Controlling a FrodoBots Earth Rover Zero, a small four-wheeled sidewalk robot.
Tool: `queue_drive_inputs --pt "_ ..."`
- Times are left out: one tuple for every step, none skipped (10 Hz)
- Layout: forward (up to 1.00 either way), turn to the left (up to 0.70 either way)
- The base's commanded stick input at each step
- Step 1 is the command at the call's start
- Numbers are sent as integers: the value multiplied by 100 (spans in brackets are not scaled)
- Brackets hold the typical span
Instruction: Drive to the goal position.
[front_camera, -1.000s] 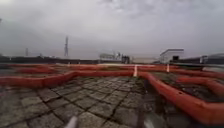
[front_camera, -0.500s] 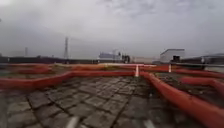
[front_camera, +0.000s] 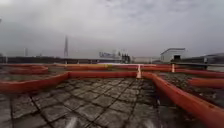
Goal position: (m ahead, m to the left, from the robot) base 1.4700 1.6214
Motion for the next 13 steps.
queue_drive_inputs --pt "70 0" --pt "70 0" --pt "70 0" --pt "8 0" --pt "0 0" --pt "0 0" --pt "0 0" --pt "0 0" --pt "0 0" --pt "0 0" --pt "0 0" --pt "0 0" --pt "0 0"
